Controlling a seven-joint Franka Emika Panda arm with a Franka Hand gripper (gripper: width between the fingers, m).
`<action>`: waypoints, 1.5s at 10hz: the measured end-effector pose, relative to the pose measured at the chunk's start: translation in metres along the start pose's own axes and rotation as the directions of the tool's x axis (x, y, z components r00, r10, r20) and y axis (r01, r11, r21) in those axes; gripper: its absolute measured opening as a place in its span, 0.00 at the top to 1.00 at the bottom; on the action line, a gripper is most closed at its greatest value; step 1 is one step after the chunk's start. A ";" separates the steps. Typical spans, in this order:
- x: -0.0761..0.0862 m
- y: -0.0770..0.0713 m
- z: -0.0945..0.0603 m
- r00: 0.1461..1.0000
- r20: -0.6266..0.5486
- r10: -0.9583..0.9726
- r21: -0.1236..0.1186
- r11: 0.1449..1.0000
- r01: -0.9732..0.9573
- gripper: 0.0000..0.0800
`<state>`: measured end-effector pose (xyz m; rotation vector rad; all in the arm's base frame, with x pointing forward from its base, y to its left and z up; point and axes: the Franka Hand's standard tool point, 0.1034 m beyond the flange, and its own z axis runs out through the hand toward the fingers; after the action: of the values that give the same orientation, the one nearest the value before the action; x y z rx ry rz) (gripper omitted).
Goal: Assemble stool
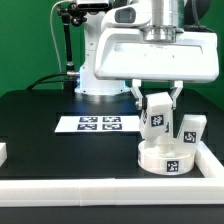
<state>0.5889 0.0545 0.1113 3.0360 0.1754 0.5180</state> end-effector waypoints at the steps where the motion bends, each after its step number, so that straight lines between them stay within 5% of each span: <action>1: 0.000 -0.001 0.000 1.000 -0.009 -0.001 0.000 1.000 0.001 0.59; 6: -0.010 -0.004 -0.003 0.989 -0.147 -0.025 -0.008 1.000 0.024 0.59; 15: -0.022 -0.008 0.010 0.992 -0.120 -0.038 -0.009 0.999 0.037 0.59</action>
Offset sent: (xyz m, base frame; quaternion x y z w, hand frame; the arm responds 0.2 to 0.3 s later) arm -0.0111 0.0006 0.0020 -0.0151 0.0754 -0.0328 0.9965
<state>0.5710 0.0591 0.0946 2.9893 0.2351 0.6970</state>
